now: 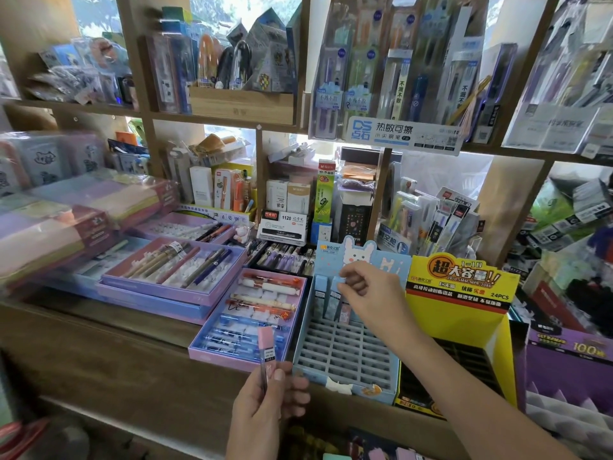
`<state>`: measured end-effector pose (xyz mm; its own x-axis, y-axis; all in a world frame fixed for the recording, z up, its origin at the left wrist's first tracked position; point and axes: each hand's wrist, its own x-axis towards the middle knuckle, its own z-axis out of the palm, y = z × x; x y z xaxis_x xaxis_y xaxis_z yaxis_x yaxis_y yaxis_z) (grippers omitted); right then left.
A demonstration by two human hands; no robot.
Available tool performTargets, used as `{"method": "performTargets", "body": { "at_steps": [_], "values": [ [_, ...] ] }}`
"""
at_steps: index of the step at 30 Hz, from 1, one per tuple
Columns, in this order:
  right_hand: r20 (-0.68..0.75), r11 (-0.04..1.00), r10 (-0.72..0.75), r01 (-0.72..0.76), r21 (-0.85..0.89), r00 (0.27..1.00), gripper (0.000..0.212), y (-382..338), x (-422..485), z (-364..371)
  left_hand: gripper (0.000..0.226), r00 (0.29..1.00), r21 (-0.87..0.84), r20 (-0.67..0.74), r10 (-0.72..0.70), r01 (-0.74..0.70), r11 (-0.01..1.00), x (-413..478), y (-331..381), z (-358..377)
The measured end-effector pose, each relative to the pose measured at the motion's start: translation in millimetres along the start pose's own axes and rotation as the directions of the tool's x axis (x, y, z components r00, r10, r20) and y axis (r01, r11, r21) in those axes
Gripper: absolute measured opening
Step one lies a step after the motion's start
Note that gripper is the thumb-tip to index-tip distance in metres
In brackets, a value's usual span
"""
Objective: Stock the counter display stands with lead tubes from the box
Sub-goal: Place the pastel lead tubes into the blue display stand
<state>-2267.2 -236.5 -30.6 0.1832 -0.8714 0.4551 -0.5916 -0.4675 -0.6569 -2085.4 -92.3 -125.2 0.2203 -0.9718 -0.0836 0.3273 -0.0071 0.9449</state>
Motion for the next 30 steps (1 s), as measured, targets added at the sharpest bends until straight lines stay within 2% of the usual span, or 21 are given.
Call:
{"method": "performTargets", "body": {
  "at_steps": [3,7,10,18,21,23,25,30],
  "values": [
    [0.023,0.999,-0.023,0.024,-0.025,0.999,0.021,-2,3,0,0.025,1.000,-0.010,-0.020,0.007,-0.007,1.000,0,-1,1],
    [0.014,0.997,-0.051,0.052,-0.054,0.999,0.009,-2,7,4,0.033,1.000,-0.034,-0.027,0.009,-0.009,0.999,-1,-1,2],
    [0.001,0.980,-0.127,0.125,-0.152,0.992,0.006,-2,7,6,0.035,1.000,-0.033,-0.017,0.003,-0.003,0.999,-1,-1,1],
    [0.055,0.914,-0.180,0.188,-0.359,0.982,0.022,-6,3,6,0.024,1.000,0.011,0.017,0.015,-0.016,1.000,-2,-1,0],
    [0.099,0.893,-0.150,0.178,-0.414,0.984,0.025,-9,3,5,0.023,1.000,0.026,0.020,0.016,-0.017,1.000,-4,3,1],
    [0.110,0.900,-0.141,0.173,-0.399,0.984,0.026,-12,0,2,0.022,1.000,0.038,0.021,0.012,-0.013,0.999,-6,6,3],
    [0.087,0.939,-0.120,0.142,-0.314,0.989,0.027,-15,-7,-5,0.022,1.000,0.063,0.019,0.015,-0.016,0.998,-7,10,4],
    [-0.072,0.992,-0.056,0.047,-0.117,0.996,0.013,-14,-47,-31,0.021,1.000,0.125,0.002,0.023,-0.023,0.992,-9,14,7]
  ]
}}
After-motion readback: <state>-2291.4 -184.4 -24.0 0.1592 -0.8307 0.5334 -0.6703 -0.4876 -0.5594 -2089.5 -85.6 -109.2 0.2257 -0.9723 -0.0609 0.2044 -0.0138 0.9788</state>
